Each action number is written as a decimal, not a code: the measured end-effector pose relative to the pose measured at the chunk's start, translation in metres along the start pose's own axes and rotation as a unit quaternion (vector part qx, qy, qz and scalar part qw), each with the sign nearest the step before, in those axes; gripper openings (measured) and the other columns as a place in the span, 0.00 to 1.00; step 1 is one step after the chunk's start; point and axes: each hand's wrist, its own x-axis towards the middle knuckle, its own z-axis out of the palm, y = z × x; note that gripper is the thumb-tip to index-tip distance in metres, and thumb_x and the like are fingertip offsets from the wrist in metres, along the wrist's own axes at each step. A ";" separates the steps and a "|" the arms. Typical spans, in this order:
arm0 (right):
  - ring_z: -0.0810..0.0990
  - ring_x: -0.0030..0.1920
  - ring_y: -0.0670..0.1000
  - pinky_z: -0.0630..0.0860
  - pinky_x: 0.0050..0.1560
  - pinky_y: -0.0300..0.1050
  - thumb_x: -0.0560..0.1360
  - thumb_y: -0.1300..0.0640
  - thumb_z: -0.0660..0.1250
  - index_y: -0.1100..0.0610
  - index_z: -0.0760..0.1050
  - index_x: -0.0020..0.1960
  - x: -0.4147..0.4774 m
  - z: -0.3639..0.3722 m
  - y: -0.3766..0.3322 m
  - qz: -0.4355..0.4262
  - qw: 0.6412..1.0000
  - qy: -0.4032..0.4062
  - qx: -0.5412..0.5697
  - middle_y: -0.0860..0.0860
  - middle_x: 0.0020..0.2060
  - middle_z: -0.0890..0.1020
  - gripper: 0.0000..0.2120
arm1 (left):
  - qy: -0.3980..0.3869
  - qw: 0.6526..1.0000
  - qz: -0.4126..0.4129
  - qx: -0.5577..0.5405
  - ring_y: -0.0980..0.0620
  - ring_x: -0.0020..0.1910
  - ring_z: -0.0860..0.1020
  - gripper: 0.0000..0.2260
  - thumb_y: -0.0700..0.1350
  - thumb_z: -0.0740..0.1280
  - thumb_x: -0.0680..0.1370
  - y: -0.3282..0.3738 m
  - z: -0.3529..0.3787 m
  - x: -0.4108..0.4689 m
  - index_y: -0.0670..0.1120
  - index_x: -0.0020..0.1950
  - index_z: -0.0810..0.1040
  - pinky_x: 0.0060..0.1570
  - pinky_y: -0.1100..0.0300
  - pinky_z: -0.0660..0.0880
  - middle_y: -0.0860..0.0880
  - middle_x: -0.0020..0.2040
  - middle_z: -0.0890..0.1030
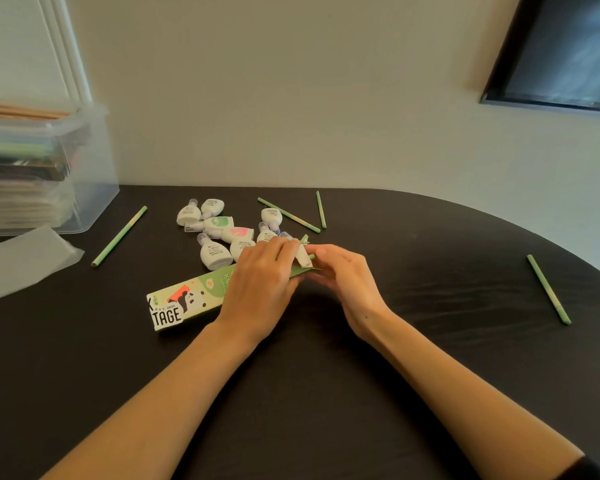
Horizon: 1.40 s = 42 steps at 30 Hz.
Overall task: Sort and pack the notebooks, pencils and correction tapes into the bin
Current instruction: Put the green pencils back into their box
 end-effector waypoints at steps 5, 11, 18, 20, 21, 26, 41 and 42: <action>0.78 0.50 0.39 0.77 0.49 0.36 0.81 0.46 0.47 0.54 0.74 0.64 -0.003 0.000 0.002 0.060 0.993 -0.098 0.013 0.36 0.49 0.79 0.22 | 0.014 1.000 -0.015 0.015 0.40 0.44 0.81 0.21 0.38 0.78 0.62 -0.002 0.002 0.002 0.36 0.52 0.79 0.43 0.50 0.77 0.39 0.46 0.81; 0.72 0.64 0.49 0.75 0.55 0.45 0.79 0.39 0.44 0.57 0.80 0.54 -0.001 -0.027 -0.006 0.089 0.991 -0.065 0.071 0.51 0.61 0.77 0.31 | 0.028 0.999 -0.017 0.005 0.40 0.42 0.80 0.22 0.37 0.79 0.61 0.012 0.008 0.010 0.35 0.52 0.78 0.40 0.49 0.77 0.39 0.45 0.81; 0.74 0.62 0.46 0.76 0.57 0.46 0.77 0.36 0.45 0.55 0.80 0.56 -0.010 -0.080 -0.012 0.087 0.992 -0.076 0.051 0.48 0.60 0.78 0.32 | 0.032 0.999 0.017 -0.030 0.41 0.41 0.80 0.23 0.37 0.79 0.60 0.052 0.023 0.023 0.35 0.52 0.78 0.40 0.49 0.77 0.40 0.45 0.81; 0.74 0.61 0.45 0.76 0.56 0.45 0.75 0.34 0.45 0.54 0.79 0.58 -0.014 -0.095 -0.013 0.096 0.989 -0.091 0.060 0.45 0.59 0.78 0.33 | 0.029 0.999 0.020 -0.040 0.41 0.41 0.80 0.23 0.37 0.79 0.60 0.063 0.028 0.027 0.35 0.53 0.78 0.40 0.50 0.77 0.40 0.45 0.81; 0.74 0.61 0.45 0.76 0.55 0.44 0.75 0.34 0.44 0.52 0.78 0.59 -0.017 -0.100 -0.014 0.097 0.989 -0.095 0.064 0.44 0.59 0.77 0.33 | 0.030 0.998 0.020 -0.044 0.41 0.41 0.80 0.23 0.37 0.79 0.61 0.068 0.030 0.029 0.36 0.53 0.78 0.40 0.50 0.77 0.40 0.45 0.81; 0.70 0.62 0.44 0.77 0.50 0.40 0.76 0.35 0.43 0.50 0.76 0.59 -0.021 -0.104 -0.010 0.078 0.993 -0.074 0.045 0.44 0.61 0.74 0.30 | 0.017 0.999 0.026 -0.044 0.40 0.39 0.80 0.22 0.36 0.79 0.60 0.085 0.039 0.038 0.35 0.51 0.79 0.38 0.50 0.77 0.39 0.44 0.81; 0.59 0.70 0.62 0.56 0.69 0.56 0.76 0.61 0.61 0.63 0.56 0.70 -0.021 -0.228 -0.009 0.183 0.778 0.444 -0.406 0.62 0.69 0.64 0.26 | -0.025 0.999 0.040 -0.010 0.38 0.38 0.79 0.22 0.36 0.79 0.60 0.089 0.035 0.061 0.35 0.51 0.78 0.37 0.47 0.76 0.39 0.43 0.79; 0.64 0.67 0.63 0.60 0.67 0.55 0.75 0.63 0.60 0.63 0.59 0.69 -0.021 -0.228 -0.009 0.179 0.778 0.430 -0.423 0.62 0.66 0.68 0.23 | -0.024 0.999 0.044 -0.006 0.38 0.37 0.79 0.22 0.36 0.80 0.60 0.089 0.035 0.062 0.35 0.50 0.78 0.37 0.47 0.76 0.39 0.43 0.79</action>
